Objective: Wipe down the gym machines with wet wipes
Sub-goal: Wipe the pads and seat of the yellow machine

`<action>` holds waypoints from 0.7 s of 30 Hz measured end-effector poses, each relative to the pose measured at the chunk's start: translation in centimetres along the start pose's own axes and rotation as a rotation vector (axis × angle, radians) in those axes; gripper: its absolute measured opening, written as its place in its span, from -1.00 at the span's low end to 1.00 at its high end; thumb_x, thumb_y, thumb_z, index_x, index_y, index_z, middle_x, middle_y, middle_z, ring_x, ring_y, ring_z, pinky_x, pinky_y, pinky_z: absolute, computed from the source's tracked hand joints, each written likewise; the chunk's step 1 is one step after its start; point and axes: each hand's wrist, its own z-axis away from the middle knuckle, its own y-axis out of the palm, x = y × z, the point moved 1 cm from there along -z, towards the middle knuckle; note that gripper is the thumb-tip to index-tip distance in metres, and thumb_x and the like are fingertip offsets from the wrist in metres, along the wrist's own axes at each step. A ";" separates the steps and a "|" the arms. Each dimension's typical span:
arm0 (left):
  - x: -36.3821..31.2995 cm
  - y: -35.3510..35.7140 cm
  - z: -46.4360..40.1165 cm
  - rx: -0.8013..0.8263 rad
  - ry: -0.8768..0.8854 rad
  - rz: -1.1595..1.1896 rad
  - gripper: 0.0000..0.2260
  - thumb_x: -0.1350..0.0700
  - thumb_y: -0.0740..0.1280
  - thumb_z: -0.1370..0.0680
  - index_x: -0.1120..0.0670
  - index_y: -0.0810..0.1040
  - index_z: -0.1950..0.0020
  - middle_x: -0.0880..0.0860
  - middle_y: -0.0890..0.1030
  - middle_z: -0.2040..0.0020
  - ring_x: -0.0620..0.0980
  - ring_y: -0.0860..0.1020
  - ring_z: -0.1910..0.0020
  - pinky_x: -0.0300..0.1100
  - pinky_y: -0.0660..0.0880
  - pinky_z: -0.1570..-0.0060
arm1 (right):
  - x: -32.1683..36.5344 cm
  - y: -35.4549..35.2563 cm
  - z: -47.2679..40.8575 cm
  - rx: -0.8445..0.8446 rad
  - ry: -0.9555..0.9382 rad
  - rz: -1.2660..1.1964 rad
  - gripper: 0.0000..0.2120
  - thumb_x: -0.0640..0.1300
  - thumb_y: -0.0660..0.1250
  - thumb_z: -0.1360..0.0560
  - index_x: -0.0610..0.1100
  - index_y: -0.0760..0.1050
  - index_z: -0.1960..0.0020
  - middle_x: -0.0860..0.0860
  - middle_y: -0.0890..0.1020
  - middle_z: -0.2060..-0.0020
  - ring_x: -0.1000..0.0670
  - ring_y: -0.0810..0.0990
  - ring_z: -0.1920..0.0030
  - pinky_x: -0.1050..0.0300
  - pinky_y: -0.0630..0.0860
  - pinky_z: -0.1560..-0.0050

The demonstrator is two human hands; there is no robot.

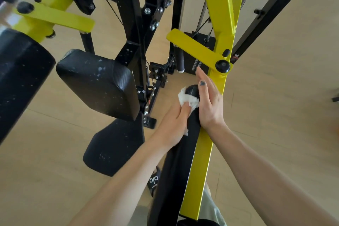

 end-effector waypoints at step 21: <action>2.4 -0.8 -1.5 0.081 -0.465 0.251 -0.57 -0.25 0.03 -0.68 -0.08 0.57 -0.28 0.03 0.70 -0.07 0.01 0.64 -0.12 -0.06 0.52 -0.21 | 0.6 -0.2 0.0 -0.096 0.072 -0.006 -0.55 -0.01 0.10 -0.67 -0.12 0.47 -0.49 0.05 0.56 -0.40 0.16 0.45 -0.43 0.43 0.31 -0.38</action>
